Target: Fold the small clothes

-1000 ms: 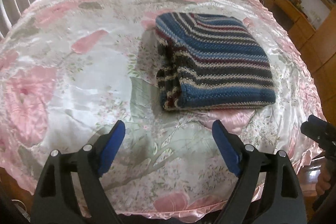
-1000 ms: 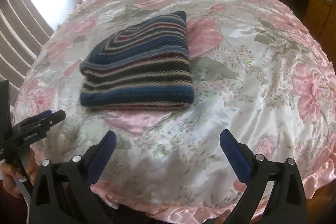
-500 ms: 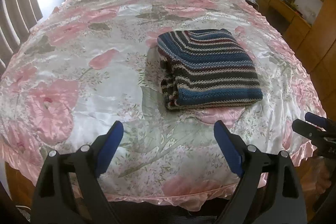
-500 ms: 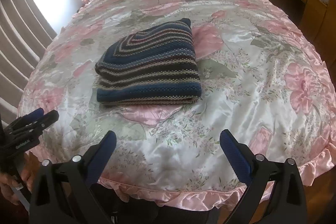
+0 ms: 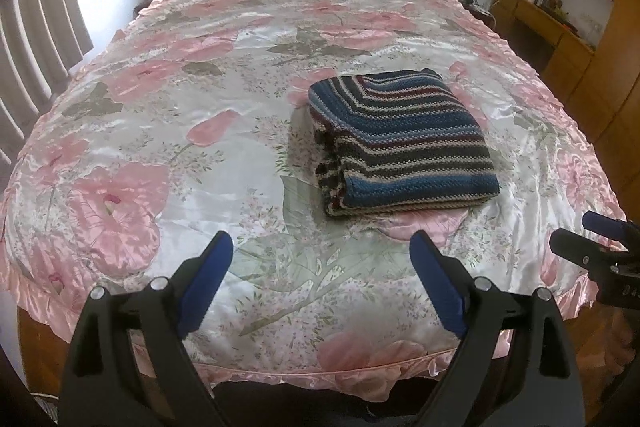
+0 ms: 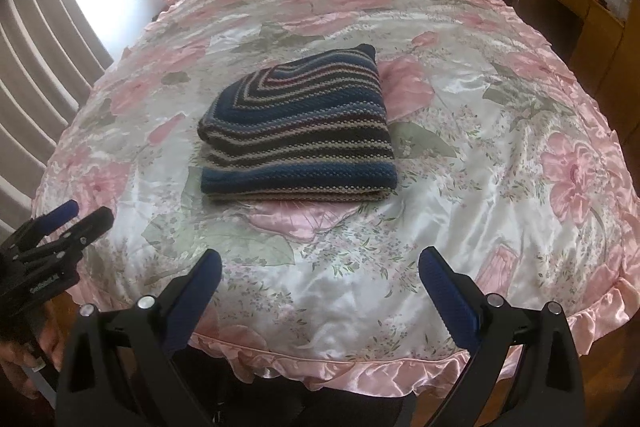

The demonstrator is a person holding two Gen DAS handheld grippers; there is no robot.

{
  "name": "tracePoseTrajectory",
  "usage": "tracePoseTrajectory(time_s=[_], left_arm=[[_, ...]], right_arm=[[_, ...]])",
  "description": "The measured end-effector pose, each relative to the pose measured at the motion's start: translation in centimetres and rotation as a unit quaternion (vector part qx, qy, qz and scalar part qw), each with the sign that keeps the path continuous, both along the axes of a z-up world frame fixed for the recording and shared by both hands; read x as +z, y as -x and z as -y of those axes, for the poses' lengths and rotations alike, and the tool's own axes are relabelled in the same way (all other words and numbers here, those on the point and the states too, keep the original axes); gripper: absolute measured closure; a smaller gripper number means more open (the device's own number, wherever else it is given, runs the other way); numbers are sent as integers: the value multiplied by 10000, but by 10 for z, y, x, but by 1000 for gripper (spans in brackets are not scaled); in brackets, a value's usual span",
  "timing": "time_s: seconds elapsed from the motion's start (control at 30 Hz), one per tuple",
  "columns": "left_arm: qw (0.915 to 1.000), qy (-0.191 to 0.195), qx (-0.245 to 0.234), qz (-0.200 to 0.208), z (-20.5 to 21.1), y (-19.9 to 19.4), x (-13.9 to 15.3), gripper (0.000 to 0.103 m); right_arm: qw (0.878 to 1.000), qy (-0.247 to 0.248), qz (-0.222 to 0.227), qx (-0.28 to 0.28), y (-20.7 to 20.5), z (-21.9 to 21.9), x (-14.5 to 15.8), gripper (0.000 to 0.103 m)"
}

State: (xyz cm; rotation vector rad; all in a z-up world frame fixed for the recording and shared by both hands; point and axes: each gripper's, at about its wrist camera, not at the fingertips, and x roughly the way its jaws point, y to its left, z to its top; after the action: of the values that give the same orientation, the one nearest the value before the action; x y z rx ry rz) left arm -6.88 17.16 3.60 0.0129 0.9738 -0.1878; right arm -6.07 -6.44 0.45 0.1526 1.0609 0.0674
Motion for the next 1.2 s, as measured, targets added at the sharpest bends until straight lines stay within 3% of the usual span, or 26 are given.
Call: tracePoseTrajectory(time_s=[1.2], left_arm=[[9997, -184, 38, -175, 4, -10, -14, 14]], right_arm=[[9995, 286, -109, 115, -9, -3, -7, 4]])
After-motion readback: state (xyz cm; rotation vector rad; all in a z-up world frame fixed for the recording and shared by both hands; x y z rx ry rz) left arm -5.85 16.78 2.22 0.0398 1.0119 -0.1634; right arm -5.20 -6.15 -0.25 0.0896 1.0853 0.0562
